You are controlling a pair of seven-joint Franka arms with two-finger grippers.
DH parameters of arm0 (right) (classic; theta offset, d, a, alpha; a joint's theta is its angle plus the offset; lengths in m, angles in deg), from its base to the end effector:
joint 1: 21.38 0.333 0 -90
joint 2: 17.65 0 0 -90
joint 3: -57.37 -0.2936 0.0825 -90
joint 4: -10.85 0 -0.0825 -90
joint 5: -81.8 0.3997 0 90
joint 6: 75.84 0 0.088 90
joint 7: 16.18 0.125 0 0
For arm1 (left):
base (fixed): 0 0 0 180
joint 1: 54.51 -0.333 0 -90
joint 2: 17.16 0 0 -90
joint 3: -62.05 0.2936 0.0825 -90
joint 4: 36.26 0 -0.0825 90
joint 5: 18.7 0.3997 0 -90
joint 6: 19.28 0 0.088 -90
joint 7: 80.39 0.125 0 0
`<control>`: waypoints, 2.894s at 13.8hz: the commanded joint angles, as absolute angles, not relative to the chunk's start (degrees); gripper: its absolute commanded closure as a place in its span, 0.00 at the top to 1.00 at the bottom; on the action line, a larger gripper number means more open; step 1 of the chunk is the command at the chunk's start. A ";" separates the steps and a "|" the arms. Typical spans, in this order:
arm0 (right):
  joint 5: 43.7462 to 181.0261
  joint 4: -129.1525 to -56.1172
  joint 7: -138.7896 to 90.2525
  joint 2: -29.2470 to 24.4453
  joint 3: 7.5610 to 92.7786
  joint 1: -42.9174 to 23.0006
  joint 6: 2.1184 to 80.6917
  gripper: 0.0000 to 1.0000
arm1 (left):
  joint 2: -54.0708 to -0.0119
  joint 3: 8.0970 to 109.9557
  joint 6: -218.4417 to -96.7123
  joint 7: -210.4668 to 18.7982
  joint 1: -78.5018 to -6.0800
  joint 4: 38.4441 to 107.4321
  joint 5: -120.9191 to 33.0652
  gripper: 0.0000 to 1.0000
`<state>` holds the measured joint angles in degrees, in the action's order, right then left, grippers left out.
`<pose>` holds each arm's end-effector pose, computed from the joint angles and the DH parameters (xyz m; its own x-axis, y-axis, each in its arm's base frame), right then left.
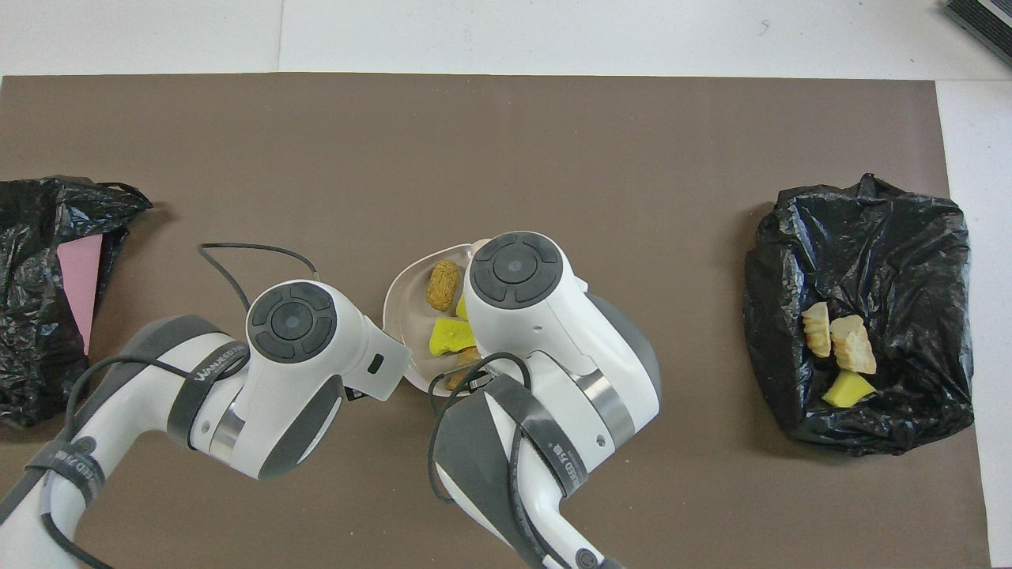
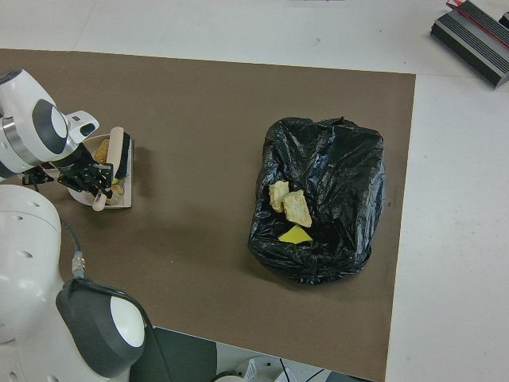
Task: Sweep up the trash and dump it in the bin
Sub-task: 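Sweep the yellow sponges into the dustpan with the right gripper's brush, then push the debris deeper into the dustpan with the brush in the right gripper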
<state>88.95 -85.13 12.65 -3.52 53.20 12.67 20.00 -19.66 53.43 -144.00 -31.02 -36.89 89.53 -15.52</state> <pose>0.4720 0.3868 0.3963 0.9509 0.1296 -0.2811 0.1354 -0.9908 0.0012 0.4858 -0.2363 0.3099 0.2151 -0.9742 -0.0686 -0.9759 -0.2171 0.0231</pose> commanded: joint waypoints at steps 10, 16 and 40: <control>95.16 -89.69 19.94 -8.07 52.27 20.27 25.76 0.00 | -19.09 53.44 -147.69 -18.87 -38.69 90.65 -21.34 0.00; 95.50 -92.22 29.17 -10.70 52.01 24.40 25.93 0.00 | -20.49 53.35 -147.96 -17.82 -41.41 88.46 -21.34 0.00; 99.99 -91.54 27.24 -13.87 52.62 22.92 20.67 0.00 | -21.82 53.97 -143.12 -18.96 -45.46 85.81 -26.35 0.00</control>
